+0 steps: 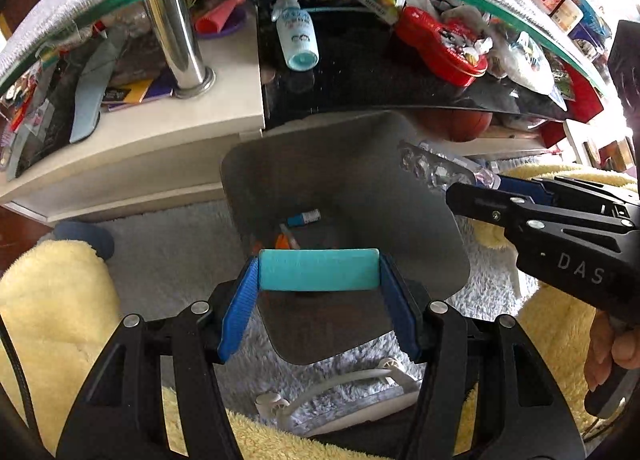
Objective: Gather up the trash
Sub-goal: 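Lower both tools to the grey bin and open them to drop the items, then raise both open tools back up to the table, then grasp the silver foil wrapper with the right tool while the left tool grasps the white plastic bag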
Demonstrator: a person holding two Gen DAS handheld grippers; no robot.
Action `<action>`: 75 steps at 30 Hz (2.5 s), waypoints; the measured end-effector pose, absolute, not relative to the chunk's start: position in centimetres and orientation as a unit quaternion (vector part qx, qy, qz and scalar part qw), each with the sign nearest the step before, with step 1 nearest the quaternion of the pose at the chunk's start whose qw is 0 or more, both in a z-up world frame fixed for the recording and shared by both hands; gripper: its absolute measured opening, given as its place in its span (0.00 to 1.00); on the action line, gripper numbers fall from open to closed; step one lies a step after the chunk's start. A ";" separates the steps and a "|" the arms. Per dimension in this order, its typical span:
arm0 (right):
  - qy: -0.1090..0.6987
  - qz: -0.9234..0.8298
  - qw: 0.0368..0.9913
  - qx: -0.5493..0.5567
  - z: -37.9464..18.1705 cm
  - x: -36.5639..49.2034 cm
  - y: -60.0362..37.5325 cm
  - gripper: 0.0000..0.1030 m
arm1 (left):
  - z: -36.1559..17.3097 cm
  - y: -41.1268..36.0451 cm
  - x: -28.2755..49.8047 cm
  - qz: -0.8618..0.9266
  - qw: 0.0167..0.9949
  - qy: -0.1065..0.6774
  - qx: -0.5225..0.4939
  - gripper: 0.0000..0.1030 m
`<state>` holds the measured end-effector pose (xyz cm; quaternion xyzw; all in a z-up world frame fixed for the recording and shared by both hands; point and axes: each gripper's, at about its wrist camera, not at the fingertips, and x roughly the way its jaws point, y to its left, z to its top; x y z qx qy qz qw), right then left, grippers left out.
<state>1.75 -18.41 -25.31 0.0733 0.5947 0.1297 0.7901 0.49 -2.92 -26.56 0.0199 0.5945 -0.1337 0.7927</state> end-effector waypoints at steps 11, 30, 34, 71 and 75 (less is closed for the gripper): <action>0.587 0.097 0.798 0.094 -24.9 2.6 -20.2 0.79 | -26.3 -2.6 1.2 -0.125 0.794 0.595 0.021 0.84; 0.503 0.066 0.855 0.103 -17.8 4.2 -24.3 0.93 | -19.5 -1.4 3.4 -0.098 0.846 0.524 0.020 0.92; 0.495 0.064 0.860 0.104 -16.5 5.7 -24.7 0.97 | -17.6 -1.5 4.7 -0.099 0.856 0.507 0.010 0.92; 0.461 0.100 0.878 0.087 -15.5 22.4 -25.1 0.25 | -15.2 -5.0 21.8 -0.122 0.872 0.474 0.018 0.87; 0.455 0.113 0.879 0.090 -15.0 22.0 -25.4 0.20 | -15.4 -6.2 22.9 -0.139 0.870 0.472 0.016 0.76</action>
